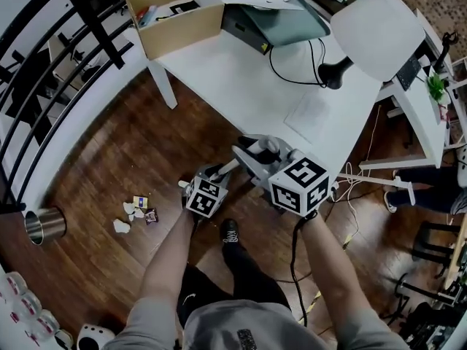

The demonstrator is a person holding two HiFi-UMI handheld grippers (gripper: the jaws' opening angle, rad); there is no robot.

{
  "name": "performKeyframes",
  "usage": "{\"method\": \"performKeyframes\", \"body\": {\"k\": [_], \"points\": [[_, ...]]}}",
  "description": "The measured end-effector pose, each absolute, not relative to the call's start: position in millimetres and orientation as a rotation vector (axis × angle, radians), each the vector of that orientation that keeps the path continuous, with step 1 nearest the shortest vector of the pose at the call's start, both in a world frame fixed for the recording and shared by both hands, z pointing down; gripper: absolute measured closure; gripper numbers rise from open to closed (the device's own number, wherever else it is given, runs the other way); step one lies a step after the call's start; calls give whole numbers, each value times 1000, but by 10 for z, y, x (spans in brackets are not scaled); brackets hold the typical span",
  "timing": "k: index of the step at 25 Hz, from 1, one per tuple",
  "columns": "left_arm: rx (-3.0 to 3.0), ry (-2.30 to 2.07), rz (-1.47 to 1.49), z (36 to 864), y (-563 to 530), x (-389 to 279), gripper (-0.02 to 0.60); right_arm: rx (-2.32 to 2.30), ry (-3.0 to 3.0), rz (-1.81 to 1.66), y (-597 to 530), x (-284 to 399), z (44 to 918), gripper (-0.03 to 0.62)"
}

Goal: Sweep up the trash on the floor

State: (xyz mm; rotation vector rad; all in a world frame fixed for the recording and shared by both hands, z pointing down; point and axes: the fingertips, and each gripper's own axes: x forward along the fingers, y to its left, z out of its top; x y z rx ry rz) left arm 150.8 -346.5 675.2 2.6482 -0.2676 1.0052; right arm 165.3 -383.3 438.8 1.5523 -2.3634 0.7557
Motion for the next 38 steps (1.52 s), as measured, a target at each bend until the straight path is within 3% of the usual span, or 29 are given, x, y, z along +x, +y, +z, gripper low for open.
{"method": "performKeyframes", "body": {"k": [10,13,25,29,38], "points": [[2624,-347,987,6976,-3490,1854,474,1598,-2313,597,-3895,2066,4559,503],[2621,-347,998,7009,-3477,1893,477,1638,-2309,581,-3860,2172,4525,437],[2602,-431,1002,7102,-3497,2036,476,1785,-2272,617,-3420,2533,4482,436],[2603,-408,1014,7086,-3447,2065,402,1810,-2260,626,-3322,2600,4433,445],[2618,-461,978,6804,-3447,1936,347,1859,-2256,653,-3119,2621,4308,459]]}}
